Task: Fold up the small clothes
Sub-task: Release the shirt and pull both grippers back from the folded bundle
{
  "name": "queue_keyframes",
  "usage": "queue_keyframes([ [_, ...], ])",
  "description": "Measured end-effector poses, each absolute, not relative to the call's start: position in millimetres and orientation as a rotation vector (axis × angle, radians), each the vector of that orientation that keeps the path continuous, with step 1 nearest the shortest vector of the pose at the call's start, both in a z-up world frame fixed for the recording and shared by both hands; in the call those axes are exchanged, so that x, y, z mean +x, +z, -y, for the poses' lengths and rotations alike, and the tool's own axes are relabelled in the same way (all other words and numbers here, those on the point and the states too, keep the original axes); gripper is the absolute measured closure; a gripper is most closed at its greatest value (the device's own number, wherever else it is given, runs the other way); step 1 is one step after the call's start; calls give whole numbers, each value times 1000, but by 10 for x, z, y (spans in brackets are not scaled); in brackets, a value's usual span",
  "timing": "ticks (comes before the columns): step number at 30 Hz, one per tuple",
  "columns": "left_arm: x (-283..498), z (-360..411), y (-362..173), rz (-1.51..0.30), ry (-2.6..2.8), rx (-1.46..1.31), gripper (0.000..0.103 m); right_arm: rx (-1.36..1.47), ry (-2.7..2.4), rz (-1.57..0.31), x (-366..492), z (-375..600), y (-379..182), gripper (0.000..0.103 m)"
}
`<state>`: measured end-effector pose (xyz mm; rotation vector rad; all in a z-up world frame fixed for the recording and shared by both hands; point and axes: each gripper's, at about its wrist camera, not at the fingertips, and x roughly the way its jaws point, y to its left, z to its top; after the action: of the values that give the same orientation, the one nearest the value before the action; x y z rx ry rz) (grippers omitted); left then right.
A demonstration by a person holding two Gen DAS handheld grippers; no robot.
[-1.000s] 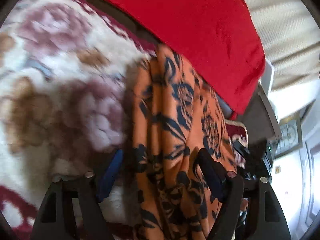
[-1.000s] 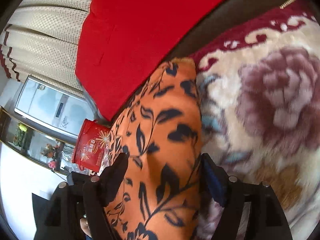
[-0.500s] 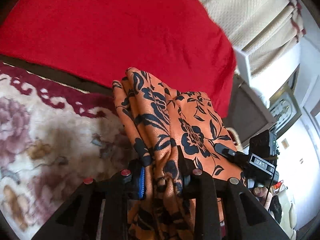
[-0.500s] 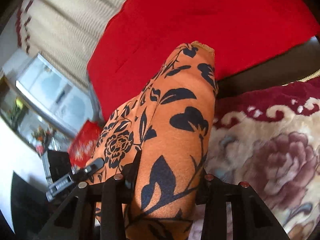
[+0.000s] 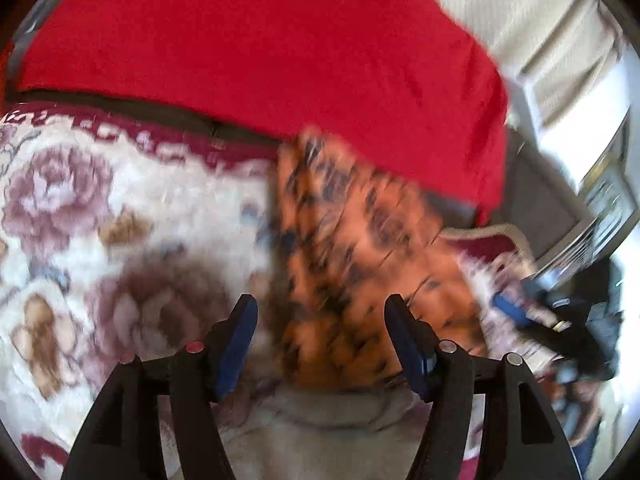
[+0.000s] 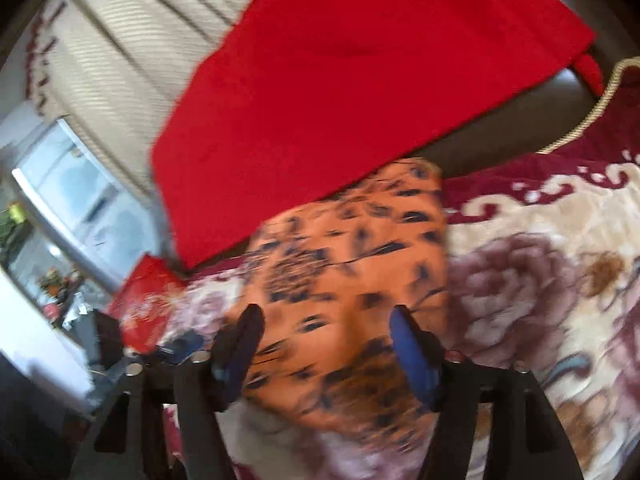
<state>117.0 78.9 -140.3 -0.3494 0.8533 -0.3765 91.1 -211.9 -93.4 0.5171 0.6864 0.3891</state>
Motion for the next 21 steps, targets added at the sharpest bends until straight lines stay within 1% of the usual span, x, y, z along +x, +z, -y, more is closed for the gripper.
queue_keyframes([
  [1, 1253, -784, -1610, -924, -329, -346, 35, 522, 425, -700, 886, 2073, -986, 25],
  [2, 1301, -783, -1704, -947, -324, -380, 33, 514, 445, -727, 845, 2091, -1078, 24],
  [3, 1310, -827, -1731, -952, -326, -419, 33, 498, 441, -791, 907, 2013, -1259, 24],
  [5, 1207, -861, -1559, -915, -304, -406, 33, 483, 373, -870, 1000, 1961, -1474, 24],
  [7, 1042, -796, -1326, -839, -267, -289, 29, 435, 349, -811, 853, 1880, -1265, 24],
  [8, 939, -728, -1192, -799, -225, -200, 24, 389, 328, -775, 759, 1831, -1136, 24],
  [10, 761, -624, -994, -729, -164, -95, 17, 291, 266, -705, 586, 1729, -916, 18],
  [11, 632, -567, -887, -681, -134, -52, 13, 229, 230, -656, 430, 1669, -809, 13],
  [12, 616, -560, -850, -661, -117, -36, 11, 196, 210, -633, 384, 1629, -787, 5],
  [13, 539, -536, -804, -634, -96, -15, 8, 158, 188, -614, 294, 1589, -749, 0],
  [16, 373, -404, -674, -591, -60, 43, 5, 75, 133, -600, 44, 1561, -711, 0],
  [18, 223, -374, -547, -586, -43, 70, 5, 55, 108, -605, -117, 1520, -724, 0],
  [21, 82, -327, -497, -579, -18, 75, 5, 42, 68, -602, -333, 1592, -678, 0],
])
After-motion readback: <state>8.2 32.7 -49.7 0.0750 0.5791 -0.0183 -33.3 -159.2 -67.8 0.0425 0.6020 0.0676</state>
